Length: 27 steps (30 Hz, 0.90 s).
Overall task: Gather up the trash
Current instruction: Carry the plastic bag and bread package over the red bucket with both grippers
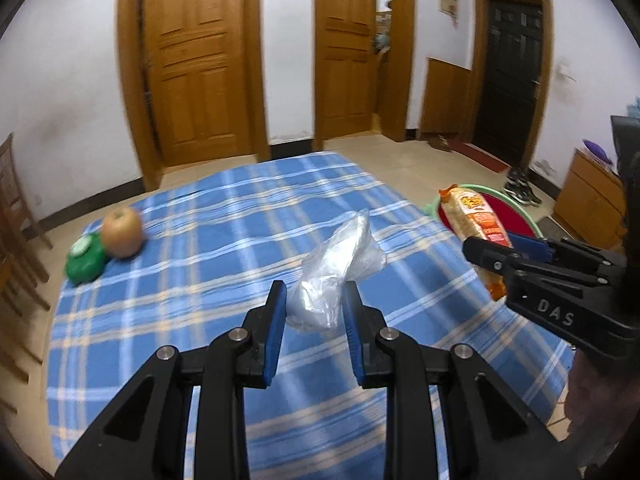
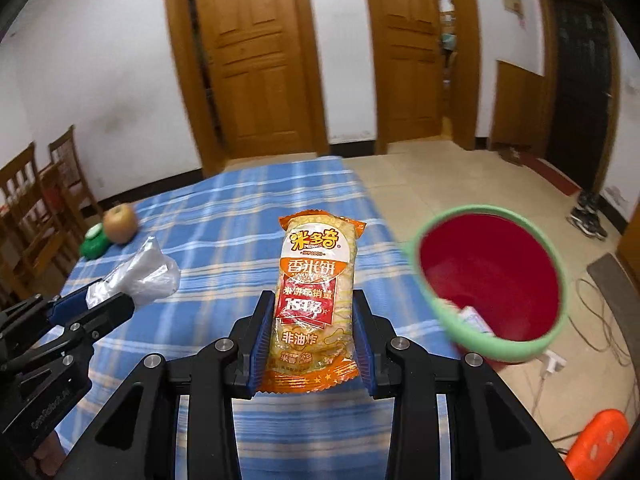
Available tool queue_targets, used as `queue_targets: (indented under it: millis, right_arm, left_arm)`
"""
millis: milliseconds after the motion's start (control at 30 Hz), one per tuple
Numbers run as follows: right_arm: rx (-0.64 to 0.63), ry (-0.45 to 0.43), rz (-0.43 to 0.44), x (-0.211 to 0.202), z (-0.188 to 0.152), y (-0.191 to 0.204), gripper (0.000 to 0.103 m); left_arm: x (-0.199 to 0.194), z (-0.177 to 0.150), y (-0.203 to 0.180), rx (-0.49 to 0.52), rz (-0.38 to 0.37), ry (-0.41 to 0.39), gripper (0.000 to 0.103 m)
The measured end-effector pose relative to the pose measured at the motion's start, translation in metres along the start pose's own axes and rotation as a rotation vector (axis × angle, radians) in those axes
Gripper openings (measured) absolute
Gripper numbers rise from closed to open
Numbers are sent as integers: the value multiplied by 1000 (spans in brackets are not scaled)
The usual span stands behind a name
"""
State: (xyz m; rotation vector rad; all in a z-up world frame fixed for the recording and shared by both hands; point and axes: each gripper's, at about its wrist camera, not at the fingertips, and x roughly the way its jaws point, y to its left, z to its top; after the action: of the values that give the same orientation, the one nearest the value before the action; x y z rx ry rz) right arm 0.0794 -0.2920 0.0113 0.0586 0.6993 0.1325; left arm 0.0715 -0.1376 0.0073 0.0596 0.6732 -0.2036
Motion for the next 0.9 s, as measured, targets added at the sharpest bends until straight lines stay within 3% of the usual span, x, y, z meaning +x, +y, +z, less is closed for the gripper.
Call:
queue_targets:
  millis: [433, 900]
  right_arm:
    - [164, 8, -225, -38, -20, -115, 37]
    - [200, 34, -263, 20, -2, -168, 37]
  left_arm:
    - [54, 37, -124, 131, -255, 15, 28]
    - [124, 62, -171, 189, -276, 73, 28]
